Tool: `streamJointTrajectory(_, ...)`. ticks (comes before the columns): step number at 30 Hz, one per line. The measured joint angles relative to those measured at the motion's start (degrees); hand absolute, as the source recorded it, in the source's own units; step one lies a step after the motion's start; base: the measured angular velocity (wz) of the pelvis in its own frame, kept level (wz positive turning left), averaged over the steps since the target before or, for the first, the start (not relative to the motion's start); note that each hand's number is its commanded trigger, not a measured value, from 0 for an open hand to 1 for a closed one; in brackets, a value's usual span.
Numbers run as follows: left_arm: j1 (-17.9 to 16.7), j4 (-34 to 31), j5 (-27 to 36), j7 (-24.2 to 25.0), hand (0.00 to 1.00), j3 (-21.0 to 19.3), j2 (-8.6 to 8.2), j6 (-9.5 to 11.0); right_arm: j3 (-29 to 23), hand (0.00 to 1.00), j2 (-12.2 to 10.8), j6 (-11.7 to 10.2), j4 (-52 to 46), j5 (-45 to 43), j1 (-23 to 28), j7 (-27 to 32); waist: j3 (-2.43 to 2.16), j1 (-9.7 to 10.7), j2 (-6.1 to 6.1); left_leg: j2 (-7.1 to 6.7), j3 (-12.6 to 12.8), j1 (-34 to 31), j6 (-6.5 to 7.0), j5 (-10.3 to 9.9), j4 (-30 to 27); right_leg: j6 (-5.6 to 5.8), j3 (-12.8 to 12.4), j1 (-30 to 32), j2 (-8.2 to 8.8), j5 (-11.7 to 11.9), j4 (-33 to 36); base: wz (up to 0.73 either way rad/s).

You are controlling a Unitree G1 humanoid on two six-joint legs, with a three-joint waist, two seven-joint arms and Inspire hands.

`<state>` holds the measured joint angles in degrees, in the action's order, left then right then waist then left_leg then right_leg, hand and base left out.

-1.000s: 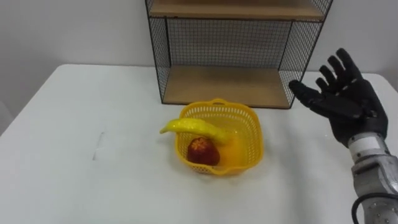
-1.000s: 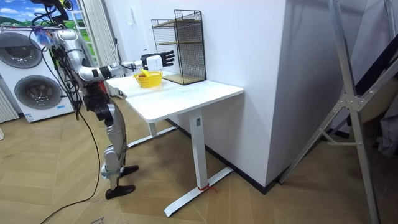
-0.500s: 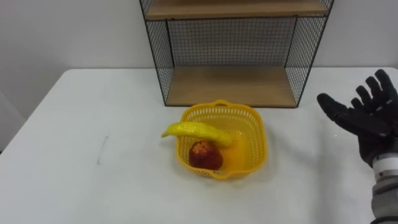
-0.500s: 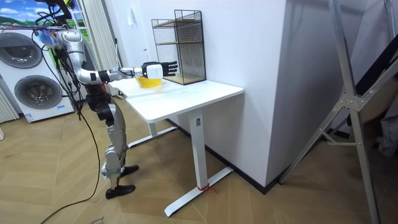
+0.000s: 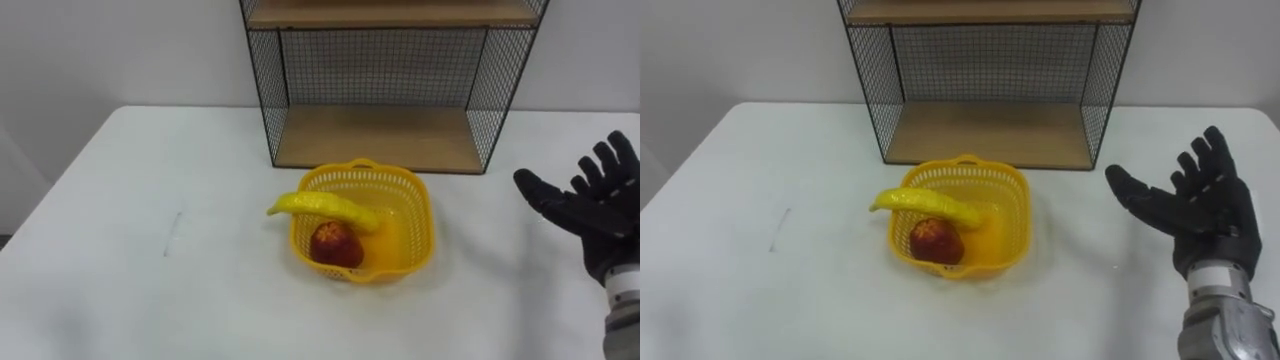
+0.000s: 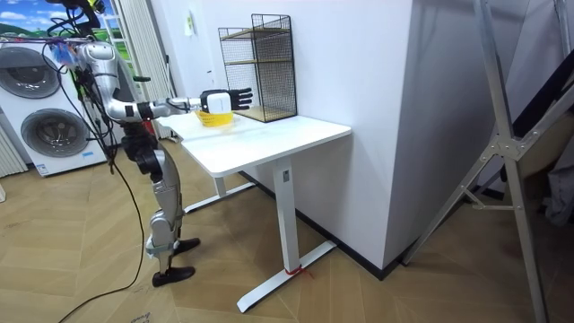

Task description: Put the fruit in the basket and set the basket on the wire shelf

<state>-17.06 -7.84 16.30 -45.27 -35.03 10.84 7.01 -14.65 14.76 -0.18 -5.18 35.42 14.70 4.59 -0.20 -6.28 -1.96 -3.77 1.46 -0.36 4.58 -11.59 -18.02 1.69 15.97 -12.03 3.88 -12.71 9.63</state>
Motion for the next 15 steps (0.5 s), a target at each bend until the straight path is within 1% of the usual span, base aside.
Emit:
streamJointTrajectory(1,0.01,-1.41,-0.12,0.80,0.00,1.55,-0.01,0.23,0.12,0.00,-0.32,-0.02,0.12,-0.40,0.00,-0.43,0.13,0.39,0.16,0.05,-0.11,-0.41,0.04,-0.05,-0.78,0.00,0.15,-0.03,-0.08,0.00,0.03,0.08)
streamJointTrajectory(2,0.01,-1.92,-0.29,1.19,0.00,2.59,-0.01,0.54,0.21,0.00,-0.42,-0.05,0.17,-0.87,-0.01,-0.56,0.11,0.53,0.26,0.05,-0.18,-0.57,0.07,-0.07,-0.91,0.01,0.31,-0.02,-0.09,0.00,0.03,0.12)
streamJointTrajectory(3,0.02,-2.75,-0.81,2.58,0.00,4.79,-0.01,1.03,0.62,0.00,-0.69,-0.36,0.18,-2.05,-0.01,-0.98,0.05,0.94,0.36,0.01,-0.27,-0.68,0.13,-0.04,-0.92,0.02,0.55,0.03,-0.03,0.01,0.10,0.05)
streamJointTrajectory(4,0.02,-3.13,-0.81,4.00,0.00,6.79,0.00,1.46,1.61,0.00,-0.98,-1.25,0.37,-2.39,-0.02,-1.30,0.13,1.17,0.41,0.01,-0.24,-0.49,0.14,-0.04,-0.85,0.03,0.40,0.03,-0.02,0.02,0.19,0.00)
streamJointTrajectory(5,0.02,-3.13,-0.66,4.72,0.00,7.92,0.00,1.76,2.31,0.00,-1.08,-1.79,0.65,-2.53,-0.02,-1.52,0.24,1.31,0.61,0.05,-0.20,-0.42,0.14,-0.04,-0.82,0.03,0.28,0.05,-0.04,0.03,0.27,-0.08)
streamJointTrajectory(6,0.09,-3.14,-0.34,6.27,0.00,10.47,-0.01,1.95,3.60,0.00,-1.23,-2.58,1.46,-2.60,-0.02,-1.95,0.28,1.47,0.45,0.11,-0.18,-0.31,0.14,-0.04,-0.83,0.03,0.12,0.06,-0.06,0.03,0.57,-0.05)
streamJointTrajectory(7,0.50,-3.11,1.17,8.07,0.00,13.46,-0.03,2.04,4.92,0.00,-1.18,-3.00,2.44,-2.91,-0.02,-2.41,0.62,1.86,0.64,0.14,-0.22,-0.20,0.14,-0.05,-0.84,0.03,0.09,0.11,-0.05,0.03,1.02,0.00)
streamJointTrajectory(8,0.88,-3.05,1.95,8.96,0.00,14.88,-0.07,2.04,5.43,0.00,-1.21,-3.00,2.82,-3.29,-0.01,-2.64,0.80,1.92,0.78,0.16,-0.22,-0.21,0.14,-0.06,-0.84,0.03,0.07,0.13,-0.05,0.03,1.17,0.00)
streamJointTrajectory(9,1.51,-2.99,2.69,10.81,0.00,17.52,-0.11,2.04,6.65,0.00,-1.21,-3.00,3.32,-3.79,-0.03,-3.00,1.03,1.93,0.96,0.15,-0.22,-0.41,0.14,-0.07,-0.80,0.01,0.00,0.32,-0.05,0.04,1.12,0.00)
streamJointTrajectory(10,2.02,-2.99,3.47,12.95,0.00,19.75,-0.19,2.03,7.33,0.00,-1.43,-3.00,3.68,-4.05,-0.03,-3.82,0.98,2.17,1.04,0.15,-0.18,-0.88,0.16,-0.04,-0.86,-0.03,-0.05,0.82,-0.03,0.07,1.18,0.00)
streamJointTrajectory(11,2.25,-2.99,3.55,14.08,0.00,20.41,-0.36,2.03,7.52,0.00,-1.51,-3.00,3.80,-4.14,-0.05,-4.23,0.95,2.34,1.04,0.17,-0.15,-1.07,0.20,0.00,-0.89,-0.04,-0.07,1.09,-0.03,0.11,1.21,0.00)
streamJointTrajectory(13,2.86,-2.93,4.56,18.10,0.00,22.85,-0.58,2.08,8.07,0.00,-1.54,-3.00,4.62,-4.70,-0.05,-4.78,1.02,3.15,0.93,0.16,0.10,-1.03,0.30,0.08,-0.76,0.11,-0.20,1.14,0.03,0.34,1.16,-0.02)
streamJointTrajectory(15,3.22,-2.02,5.79,21.10,0.00,24.69,-0.60,2.39,8.75,0.00,-1.53,-3.16,4.86,-4.45,-0.06,-4.73,1.00,3.19,0.89,0.25,0.75,-0.82,0.39,0.18,-0.41,0.14,-0.67,1.14,0.10,0.36,1.12,-0.14)
